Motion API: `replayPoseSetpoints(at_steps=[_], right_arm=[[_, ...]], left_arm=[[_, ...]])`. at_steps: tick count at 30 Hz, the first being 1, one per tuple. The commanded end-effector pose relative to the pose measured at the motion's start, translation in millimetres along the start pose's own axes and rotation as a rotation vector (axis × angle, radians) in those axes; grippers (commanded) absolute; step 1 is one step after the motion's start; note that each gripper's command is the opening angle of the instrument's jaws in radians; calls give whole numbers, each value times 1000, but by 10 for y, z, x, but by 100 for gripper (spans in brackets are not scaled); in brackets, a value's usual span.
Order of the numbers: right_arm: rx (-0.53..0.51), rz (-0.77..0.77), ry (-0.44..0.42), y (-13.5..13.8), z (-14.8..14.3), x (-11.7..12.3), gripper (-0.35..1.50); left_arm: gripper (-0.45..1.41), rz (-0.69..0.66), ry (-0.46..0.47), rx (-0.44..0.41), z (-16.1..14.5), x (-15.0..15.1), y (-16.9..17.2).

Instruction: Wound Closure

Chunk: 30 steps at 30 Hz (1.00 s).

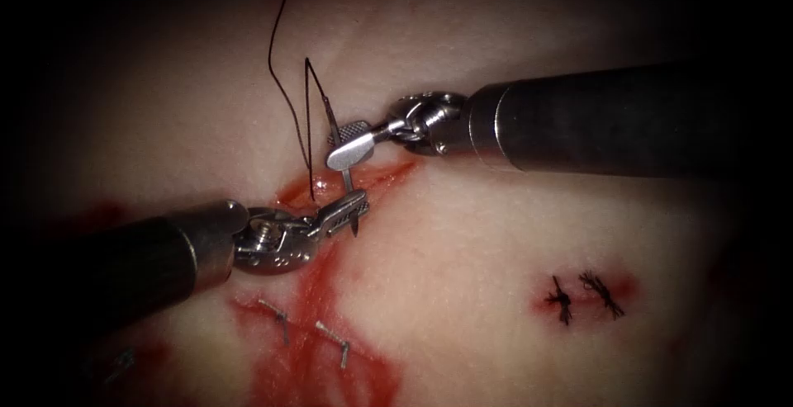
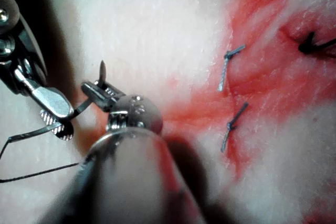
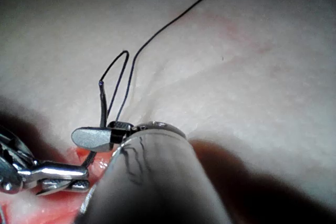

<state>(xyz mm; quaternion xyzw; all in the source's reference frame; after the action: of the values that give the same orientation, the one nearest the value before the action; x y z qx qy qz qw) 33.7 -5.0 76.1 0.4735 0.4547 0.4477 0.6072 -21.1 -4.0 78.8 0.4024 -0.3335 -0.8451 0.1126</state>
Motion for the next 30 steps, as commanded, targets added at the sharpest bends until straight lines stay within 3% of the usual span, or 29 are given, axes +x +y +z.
replayPoseSetpoints(at_steps=[1,2,4,6,7,8,9,11,12,13,16,17,18,19,20,21,22,29,30], right_arm=[[0,-1,-1,3,8,-1,51],[0,-1,0,3,9,-1,59],[3,-1,5,3,9,-1,59],[3,0,6,3,9,0,53],[7,1,11,3,9,1,32],[7,1,15,3,8,2,31],[8,3,27,3,8,3,36],[7,5,41,3,8,5,69],[7,5,41,3,8,5,69],[6,7,47,2,9,7,95],[6,7,47,2,10,6,95],[6,7,47,1,11,6,58],[6,7,47,1,11,6,58],[6,7,47,1,11,6,9],[6,6,47,1,12,5,-4],[6,6,47,1,12,5,-4],[6,6,47,1,12,5,-35],[-59,2,13,5,14,-1,-35],[-65,2,18,7,12,0,-35]], left_arm=[[-45,-1,1,1,8,-1,4],[-45,-1,0,1,8,0,4],[-45,-2,0,4,8,0,4],[-45,-2,3,4,8,1,4],[-45,4,2,4,9,2,4],[-45,4,2,5,9,2,5],[-45,4,1,5,9,3,5],[-45,4,3,4,9,4,5],[-45,4,3,4,9,4,5],[-45,4,2,5,10,5,5],[-45,4,2,5,10,5,5],[-45,4,1,5,10,6,5],[-45,4,1,5,10,6,5],[-45,3,1,5,10,6,5],[-45,3,1,5,10,6,5],[-45,3,1,5,10,6,5],[-45,3,1,5,9,6,5],[-45,-1,3,9,9,8,2],[68,-61,4,7,9,8,2]])
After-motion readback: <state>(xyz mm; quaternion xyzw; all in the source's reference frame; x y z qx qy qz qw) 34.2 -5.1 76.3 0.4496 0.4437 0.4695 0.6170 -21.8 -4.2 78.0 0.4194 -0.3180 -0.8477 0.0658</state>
